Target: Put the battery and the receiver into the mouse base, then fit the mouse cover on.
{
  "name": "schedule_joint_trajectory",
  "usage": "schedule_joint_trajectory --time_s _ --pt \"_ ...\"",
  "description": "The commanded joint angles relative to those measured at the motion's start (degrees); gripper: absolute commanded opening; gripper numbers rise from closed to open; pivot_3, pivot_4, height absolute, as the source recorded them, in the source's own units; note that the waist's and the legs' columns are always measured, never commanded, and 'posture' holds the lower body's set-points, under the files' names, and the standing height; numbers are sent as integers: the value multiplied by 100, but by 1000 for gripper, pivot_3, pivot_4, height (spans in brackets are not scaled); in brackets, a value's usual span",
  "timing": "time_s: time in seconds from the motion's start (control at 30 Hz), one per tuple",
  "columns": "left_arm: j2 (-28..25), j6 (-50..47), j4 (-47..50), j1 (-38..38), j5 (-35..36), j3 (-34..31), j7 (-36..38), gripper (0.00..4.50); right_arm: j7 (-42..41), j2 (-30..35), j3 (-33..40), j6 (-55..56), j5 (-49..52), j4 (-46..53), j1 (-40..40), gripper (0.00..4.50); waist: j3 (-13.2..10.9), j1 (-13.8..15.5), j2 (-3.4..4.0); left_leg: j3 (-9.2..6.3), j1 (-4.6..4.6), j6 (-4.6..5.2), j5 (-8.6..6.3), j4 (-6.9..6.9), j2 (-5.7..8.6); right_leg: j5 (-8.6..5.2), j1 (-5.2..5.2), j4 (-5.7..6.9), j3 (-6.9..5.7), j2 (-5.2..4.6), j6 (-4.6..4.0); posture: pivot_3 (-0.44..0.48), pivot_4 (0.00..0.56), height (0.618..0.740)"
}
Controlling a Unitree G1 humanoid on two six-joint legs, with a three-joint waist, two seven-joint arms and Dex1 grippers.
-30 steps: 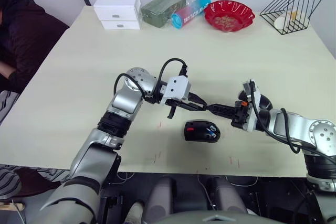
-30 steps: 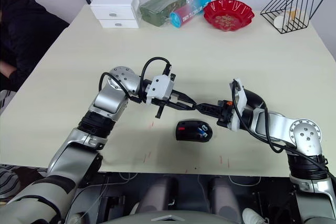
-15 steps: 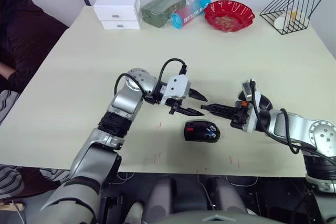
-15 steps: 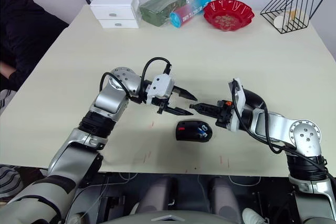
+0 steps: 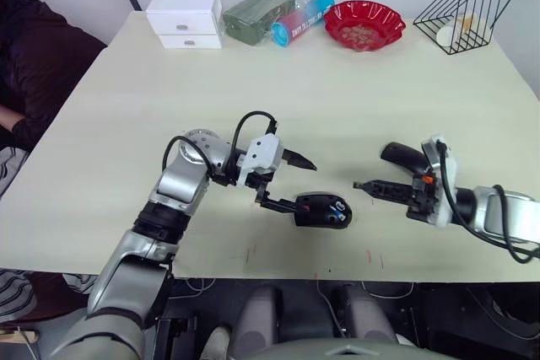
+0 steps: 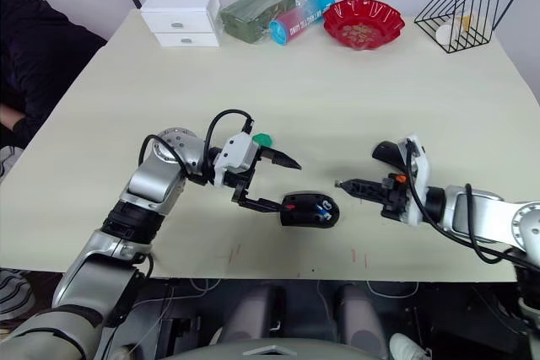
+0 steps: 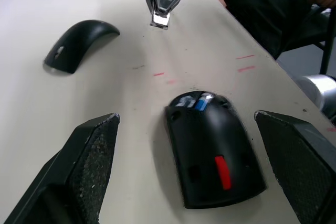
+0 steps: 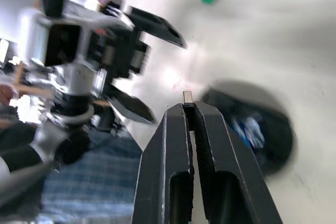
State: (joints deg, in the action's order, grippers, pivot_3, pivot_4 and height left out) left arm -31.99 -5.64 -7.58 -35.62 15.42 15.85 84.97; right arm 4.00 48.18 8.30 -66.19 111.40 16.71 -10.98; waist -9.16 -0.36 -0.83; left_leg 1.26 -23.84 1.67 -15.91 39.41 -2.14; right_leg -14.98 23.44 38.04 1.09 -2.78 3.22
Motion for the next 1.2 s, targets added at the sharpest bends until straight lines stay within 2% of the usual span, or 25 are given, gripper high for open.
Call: schedule_joint_trajectory --time_s 0.03,0.23,0.47,0.73,0.9,1.2 --pt "33 -195 489 312 19 -10 -317 4382 -361 446 406 91 160 268 194 0 0 -13 -1 -1 1 0 0 0 -1 0 -2 -1 0 0 0 0 150 740" --pt "130 -136 657 676 -359 215 -803 4382 -1045 747 806 185 -228 624 533 0 3 -21 3 -2 5 0 0 0 0 2 -2 5 0 3 -2 0 150 740" --pt "213 -31 612 693 -626 410 -959 4382 -3247 727 1509 795 -2618 1542 1567 0 3 37 3 -3 4 0 0 1 1 4 -3 1 -2 2 1 0 150 740" --pt "277 -8 541 640 -702 531 -946 4382 -5535 416 1744 2706 -4977 1709 2446 0 3 104 3 -1 10 0 0 3 3 5 -5 2 2 7 3 0 150 740" --pt "376 -87 459 559 -870 609 -1074 4382 -6119 147 1591 3558 -5753 1451 2388 0 3 108 3 1 11 -1 0 10 4 7 -7 3 3 7 5 0 150 740" --pt "431 -473 571 480 -1025 795 -1174 4382 -6229 -126 1491 3728 -6105 1427 2348 0 4 112 4 -1 13 -1 1 11 4 8 -9 4 2 7 4 0 150 740"
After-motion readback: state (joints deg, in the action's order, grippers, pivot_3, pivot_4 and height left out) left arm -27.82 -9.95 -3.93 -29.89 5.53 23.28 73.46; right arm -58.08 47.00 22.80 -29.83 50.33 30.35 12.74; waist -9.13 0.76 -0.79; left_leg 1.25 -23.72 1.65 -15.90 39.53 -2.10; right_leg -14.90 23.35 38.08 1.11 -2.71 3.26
